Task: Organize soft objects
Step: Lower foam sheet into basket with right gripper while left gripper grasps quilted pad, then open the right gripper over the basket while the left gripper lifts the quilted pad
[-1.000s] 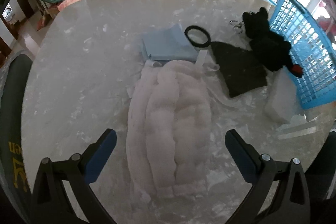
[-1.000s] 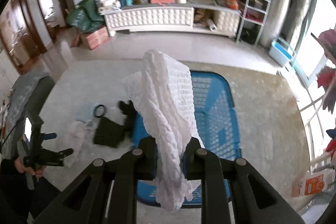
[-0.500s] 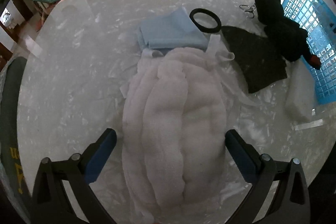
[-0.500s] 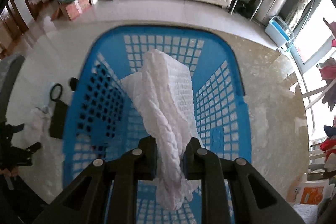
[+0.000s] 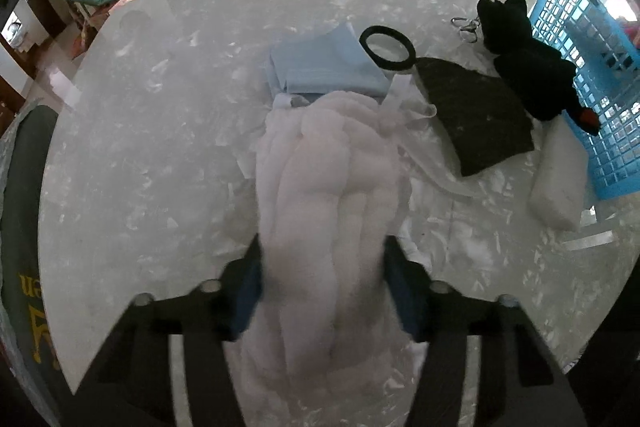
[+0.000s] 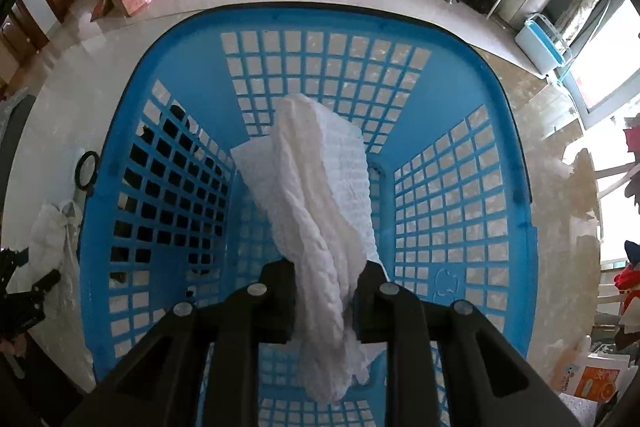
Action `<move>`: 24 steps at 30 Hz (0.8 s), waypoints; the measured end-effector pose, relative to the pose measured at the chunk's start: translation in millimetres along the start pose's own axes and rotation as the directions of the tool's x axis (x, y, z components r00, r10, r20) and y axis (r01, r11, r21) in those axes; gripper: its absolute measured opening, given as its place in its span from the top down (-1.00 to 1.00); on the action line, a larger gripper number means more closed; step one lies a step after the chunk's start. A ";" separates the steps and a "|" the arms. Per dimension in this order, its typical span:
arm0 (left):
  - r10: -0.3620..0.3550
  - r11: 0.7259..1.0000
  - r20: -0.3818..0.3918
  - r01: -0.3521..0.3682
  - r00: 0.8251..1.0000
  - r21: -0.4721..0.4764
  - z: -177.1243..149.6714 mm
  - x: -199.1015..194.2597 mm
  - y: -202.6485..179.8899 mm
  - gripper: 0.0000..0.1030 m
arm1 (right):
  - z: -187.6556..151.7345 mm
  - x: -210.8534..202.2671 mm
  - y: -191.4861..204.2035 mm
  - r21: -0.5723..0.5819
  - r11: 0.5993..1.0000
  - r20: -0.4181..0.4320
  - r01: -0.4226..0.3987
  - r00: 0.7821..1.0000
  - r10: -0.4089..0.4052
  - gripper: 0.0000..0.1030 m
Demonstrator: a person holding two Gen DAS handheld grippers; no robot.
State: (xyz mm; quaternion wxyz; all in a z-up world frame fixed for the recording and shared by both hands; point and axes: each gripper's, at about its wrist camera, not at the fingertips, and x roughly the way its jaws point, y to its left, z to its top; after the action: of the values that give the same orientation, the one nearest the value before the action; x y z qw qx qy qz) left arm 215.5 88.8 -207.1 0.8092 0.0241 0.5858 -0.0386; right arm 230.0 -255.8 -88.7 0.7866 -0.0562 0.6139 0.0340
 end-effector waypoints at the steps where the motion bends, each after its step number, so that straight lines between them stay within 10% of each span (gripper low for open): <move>1: -0.001 1.000 0.000 0.001 1.000 -0.001 0.3 -1.6 2.1 0.16 | -0.7 0.2 0.1 0.002 1.000 -0.005 0.000 1.000 0.000 0.59; 11: -0.016 0.999 0.007 0.016 1.000 -0.043 -13.2 -12.0 11.0 0.45 | 3.4 -4.2 -1.4 0.019 1.000 0.004 -0.004 1.000 0.004 -0.58; 24: -0.078 0.995 0.106 0.084 0.991 -0.054 -29.1 -75.8 15.4 0.46 | -24.9 -26.6 -0.4 0.052 0.998 0.083 -0.041 0.996 0.037 -0.99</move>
State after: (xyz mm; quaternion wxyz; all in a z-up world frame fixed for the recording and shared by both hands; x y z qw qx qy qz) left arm 165.8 109.2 -144.3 0.8368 -0.0256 0.5442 -0.0554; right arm 199.6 -259.0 -68.8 0.8115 -0.0217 0.5829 0.0350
